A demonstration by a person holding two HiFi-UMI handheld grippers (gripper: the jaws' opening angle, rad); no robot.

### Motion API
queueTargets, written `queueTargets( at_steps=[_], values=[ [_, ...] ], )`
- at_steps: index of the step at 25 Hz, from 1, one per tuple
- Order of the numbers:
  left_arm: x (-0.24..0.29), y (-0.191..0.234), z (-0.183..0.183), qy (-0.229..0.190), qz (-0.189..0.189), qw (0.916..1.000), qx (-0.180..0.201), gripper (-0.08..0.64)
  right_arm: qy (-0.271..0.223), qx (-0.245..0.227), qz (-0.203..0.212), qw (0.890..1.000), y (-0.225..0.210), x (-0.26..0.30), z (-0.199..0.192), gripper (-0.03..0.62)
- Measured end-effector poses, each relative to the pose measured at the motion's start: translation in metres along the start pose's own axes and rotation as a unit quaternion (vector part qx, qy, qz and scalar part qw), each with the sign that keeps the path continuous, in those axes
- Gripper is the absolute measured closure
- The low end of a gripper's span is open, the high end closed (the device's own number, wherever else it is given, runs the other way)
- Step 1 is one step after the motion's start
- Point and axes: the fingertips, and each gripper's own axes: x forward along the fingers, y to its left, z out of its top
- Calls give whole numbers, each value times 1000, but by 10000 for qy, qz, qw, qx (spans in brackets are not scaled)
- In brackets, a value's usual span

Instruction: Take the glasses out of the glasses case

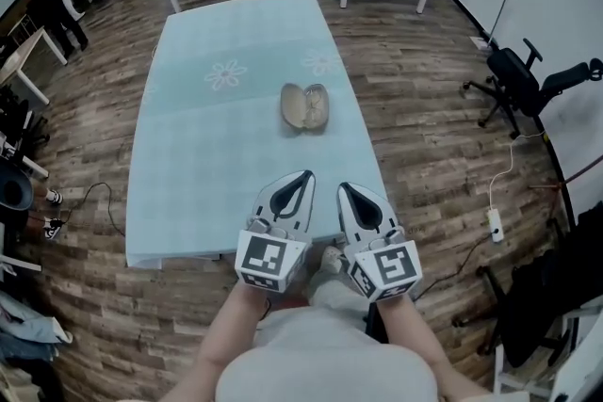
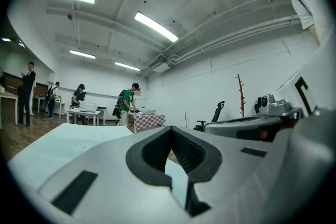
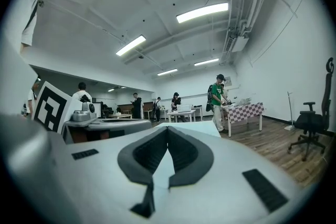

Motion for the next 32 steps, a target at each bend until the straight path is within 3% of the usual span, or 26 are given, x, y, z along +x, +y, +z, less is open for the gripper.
queueTargets(
  at_steps=[7,16,23,26,29,32],
  values=[
    [43,15,-2,161,97,9996,-222,554,-7,46,194,9998,-34,34,8,584],
    [94,24,-4,470,57,9986,-240,552,74,151,381,9991,-74,66,10,584],
    [137,48,-16,807,382,9955,-327,552,93,258,574,9980,-106,95,14,584],
    [152,57,-24,959,476,9929,-515,489,147,355,624,9973,-118,104,10,584],
    [161,68,-21,1074,558,9902,-695,480,188,536,638,9963,-128,115,8,584],
    [171,80,-13,1247,541,9886,-643,457,193,693,673,9951,-137,126,8,584]
  ],
)
